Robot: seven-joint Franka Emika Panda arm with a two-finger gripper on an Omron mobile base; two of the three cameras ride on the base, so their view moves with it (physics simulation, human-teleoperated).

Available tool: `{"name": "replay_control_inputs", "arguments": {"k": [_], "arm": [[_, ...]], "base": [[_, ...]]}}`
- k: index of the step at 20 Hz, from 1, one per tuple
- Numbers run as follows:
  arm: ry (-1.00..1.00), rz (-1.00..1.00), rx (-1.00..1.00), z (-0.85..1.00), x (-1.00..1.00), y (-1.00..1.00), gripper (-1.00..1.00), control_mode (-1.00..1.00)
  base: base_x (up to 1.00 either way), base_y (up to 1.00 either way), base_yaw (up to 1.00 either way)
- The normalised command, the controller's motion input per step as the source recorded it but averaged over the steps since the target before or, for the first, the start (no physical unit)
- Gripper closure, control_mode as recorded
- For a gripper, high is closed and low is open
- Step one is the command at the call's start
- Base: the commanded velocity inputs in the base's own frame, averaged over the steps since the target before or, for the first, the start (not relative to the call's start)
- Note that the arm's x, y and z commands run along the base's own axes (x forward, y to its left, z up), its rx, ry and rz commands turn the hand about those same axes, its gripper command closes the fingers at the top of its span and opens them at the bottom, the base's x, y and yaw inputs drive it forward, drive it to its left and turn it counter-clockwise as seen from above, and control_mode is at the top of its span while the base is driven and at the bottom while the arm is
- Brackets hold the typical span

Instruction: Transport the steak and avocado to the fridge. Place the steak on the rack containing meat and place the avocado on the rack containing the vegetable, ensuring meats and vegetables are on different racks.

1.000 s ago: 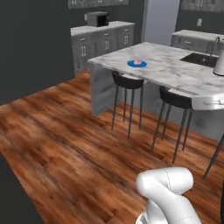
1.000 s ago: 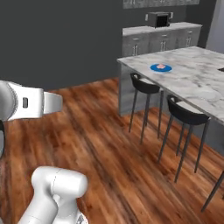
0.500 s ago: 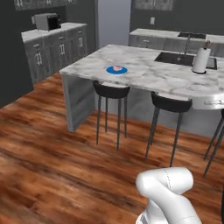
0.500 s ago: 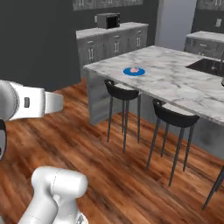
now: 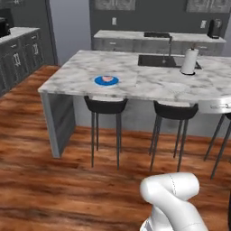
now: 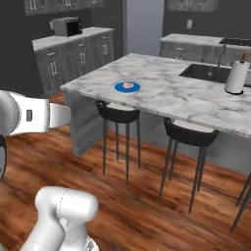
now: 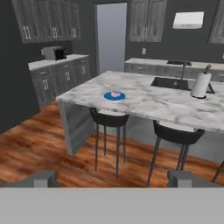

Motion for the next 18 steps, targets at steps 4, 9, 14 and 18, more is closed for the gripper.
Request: {"name": "replay_control_inputs", "arguments": {"k": [4, 9, 14, 18], "arm": [[0.00, 0.00, 0.00, 0.00, 0.00, 0.00, -1.00, 1.00], [0.00, 0.00, 0.00, 0.00, 0.00, 0.00, -1.00, 1.00], [0.00, 0.00, 0.00, 0.00, 0.00, 0.00, -1.00, 1.00], [0.00, 0.00, 0.00, 0.00, 0.00, 0.00, -1.00, 1.00]], "base": [[1.00, 1.00, -0.48], [1.00, 1.00, -0.49], [0.96, 1.00, -0.48], [0.62, 1.00, -0.46]]}}
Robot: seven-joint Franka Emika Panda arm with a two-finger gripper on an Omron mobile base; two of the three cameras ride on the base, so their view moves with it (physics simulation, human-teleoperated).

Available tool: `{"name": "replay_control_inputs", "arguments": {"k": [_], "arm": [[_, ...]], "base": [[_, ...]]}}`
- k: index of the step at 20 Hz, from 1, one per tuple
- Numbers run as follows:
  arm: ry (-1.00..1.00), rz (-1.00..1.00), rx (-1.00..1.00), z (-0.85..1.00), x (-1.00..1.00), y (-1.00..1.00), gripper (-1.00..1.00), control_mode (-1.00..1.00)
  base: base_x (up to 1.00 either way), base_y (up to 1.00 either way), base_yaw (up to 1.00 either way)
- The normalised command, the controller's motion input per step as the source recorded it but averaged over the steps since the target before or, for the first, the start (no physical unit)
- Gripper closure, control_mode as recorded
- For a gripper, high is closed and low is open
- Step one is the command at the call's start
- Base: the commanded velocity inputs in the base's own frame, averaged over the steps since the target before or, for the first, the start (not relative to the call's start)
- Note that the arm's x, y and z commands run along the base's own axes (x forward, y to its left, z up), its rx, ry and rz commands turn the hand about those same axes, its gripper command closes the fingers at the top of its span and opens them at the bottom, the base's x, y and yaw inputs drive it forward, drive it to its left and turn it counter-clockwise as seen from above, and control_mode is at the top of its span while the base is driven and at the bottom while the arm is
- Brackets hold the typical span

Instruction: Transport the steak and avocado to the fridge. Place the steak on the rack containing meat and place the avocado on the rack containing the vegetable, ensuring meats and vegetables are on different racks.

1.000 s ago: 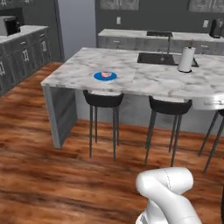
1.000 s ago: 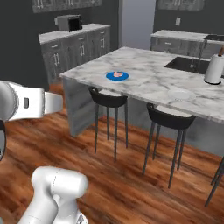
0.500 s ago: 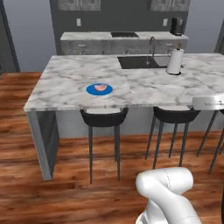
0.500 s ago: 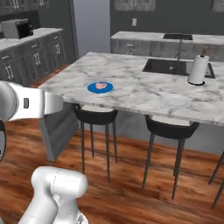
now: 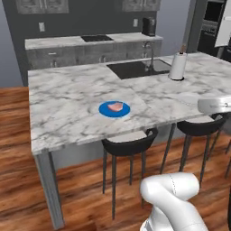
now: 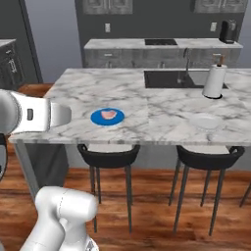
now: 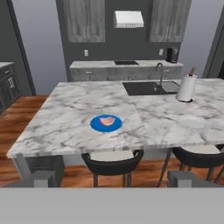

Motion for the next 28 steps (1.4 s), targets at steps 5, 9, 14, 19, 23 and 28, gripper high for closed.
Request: {"name": "replay_control_inputs", "arguments": {"k": [5, 9, 14, 19, 23, 28], "arm": [[0.00, 0.00, 0.00, 0.00, 0.00, 0.00, -1.00, 1.00], [0.00, 0.00, 0.00, 0.00, 0.00, 0.00, -1.00, 1.00], [0.00, 0.00, 0.00, 0.00, 0.00, 0.00, -1.00, 1.00], [0.00, 0.00, 0.00, 0.00, 0.00, 0.00, -1.00, 1.00], [0.00, 0.00, 0.00, 0.00, 0.00, 0.00, -1.00, 1.00], [0.00, 0.00, 0.00, 0.00, 0.00, 0.00, -1.00, 1.00]], "base": [[0.27, 0.54, -0.12], [0.51, -0.22, 0.10], [0.78, -0.43, 0.35], [0.47, -0.38, 0.38], [0.16, -0.69, 0.31], [0.58, -0.35, 0.20]]}}
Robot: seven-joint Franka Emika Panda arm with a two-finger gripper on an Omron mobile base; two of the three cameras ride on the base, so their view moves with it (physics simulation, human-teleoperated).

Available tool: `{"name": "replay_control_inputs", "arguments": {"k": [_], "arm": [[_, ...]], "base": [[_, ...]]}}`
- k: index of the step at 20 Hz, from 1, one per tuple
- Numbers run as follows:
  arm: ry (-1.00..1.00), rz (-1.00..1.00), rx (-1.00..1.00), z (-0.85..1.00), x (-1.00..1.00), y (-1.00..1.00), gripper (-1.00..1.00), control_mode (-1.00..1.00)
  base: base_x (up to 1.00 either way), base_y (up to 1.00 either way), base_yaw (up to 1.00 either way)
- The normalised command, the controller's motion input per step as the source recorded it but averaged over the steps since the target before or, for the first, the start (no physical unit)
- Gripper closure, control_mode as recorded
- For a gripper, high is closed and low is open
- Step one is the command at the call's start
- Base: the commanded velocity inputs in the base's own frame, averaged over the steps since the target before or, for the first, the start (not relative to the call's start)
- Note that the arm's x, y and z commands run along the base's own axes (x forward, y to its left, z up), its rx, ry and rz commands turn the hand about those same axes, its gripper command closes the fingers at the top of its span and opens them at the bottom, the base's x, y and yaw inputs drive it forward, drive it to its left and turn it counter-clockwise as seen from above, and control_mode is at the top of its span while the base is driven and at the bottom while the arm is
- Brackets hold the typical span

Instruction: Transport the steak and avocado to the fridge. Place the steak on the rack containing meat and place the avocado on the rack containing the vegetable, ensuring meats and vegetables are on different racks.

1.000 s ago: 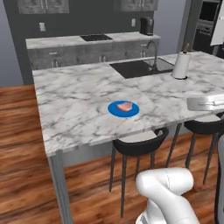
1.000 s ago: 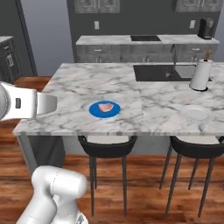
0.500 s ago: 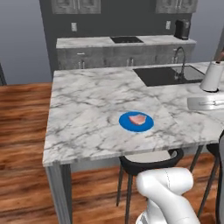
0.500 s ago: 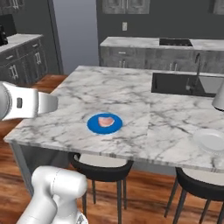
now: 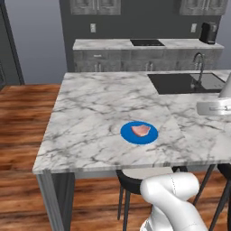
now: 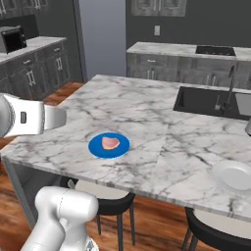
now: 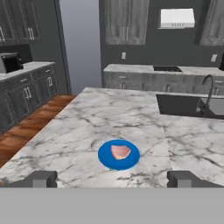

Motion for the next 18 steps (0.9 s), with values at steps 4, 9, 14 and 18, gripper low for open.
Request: {"name": "replay_control_inputs", "arguments": {"k": [4, 9, 14, 18], "arm": [[0.00, 0.00, 0.00, 0.00, 0.00, 0.00, -1.00, 1.00], [0.00, 0.00, 0.00, 0.00, 0.00, 0.00, -1.00, 1.00], [0.14, -0.07, -0.01, -0.13, 0.62, 0.03, -1.00, -1.00], [0.30, 0.02, -0.02, -0.40, 0.38, -0.01, -1.00, -1.00]], "base": [[1.00, -0.04, 0.10], [1.00, 0.01, 0.01], [0.20, 0.01, 0.00], [0.00, 0.00, 0.00]]}}
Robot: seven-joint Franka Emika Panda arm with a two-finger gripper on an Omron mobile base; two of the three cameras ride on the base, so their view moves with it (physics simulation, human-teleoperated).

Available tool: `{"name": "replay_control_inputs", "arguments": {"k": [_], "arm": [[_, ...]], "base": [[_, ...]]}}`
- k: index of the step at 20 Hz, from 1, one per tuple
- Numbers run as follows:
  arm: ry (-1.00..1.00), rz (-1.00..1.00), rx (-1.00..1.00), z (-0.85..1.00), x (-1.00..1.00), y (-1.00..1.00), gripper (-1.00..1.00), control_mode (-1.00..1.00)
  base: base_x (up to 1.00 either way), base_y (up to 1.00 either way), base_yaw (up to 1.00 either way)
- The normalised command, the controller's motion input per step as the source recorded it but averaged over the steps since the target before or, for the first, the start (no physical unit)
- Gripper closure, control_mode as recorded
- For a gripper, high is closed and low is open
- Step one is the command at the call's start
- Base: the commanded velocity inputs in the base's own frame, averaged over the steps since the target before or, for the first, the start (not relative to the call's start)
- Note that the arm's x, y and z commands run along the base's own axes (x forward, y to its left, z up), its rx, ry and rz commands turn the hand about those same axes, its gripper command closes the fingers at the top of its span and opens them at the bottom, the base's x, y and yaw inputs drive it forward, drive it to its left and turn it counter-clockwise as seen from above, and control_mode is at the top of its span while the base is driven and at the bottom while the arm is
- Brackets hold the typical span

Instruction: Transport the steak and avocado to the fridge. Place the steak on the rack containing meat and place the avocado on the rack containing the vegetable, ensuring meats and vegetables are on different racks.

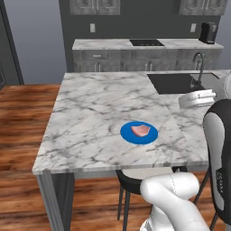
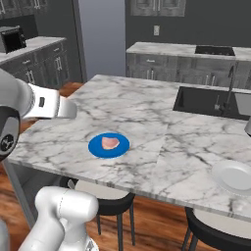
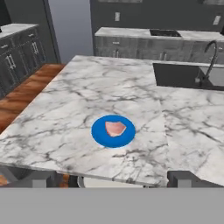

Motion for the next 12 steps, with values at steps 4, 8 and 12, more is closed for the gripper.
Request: {"name": "replay_control_inputs", "arguments": {"k": [4, 8, 12], "arm": [[0.41, 0.10, 0.00, -0.67, 0.43, -0.02, -1.00, -1.00], [0.32, 0.06, 0.00, -0.73, 0.42, -0.06, -1.00, -1.00], [0.21, 0.02, 0.00, -0.81, 0.59, -0.04, -1.00, -1.00]], "base": [[0.00, 0.00, 0.00], [0.00, 0.00, 0.00], [0.00, 0.00, 0.00]]}}
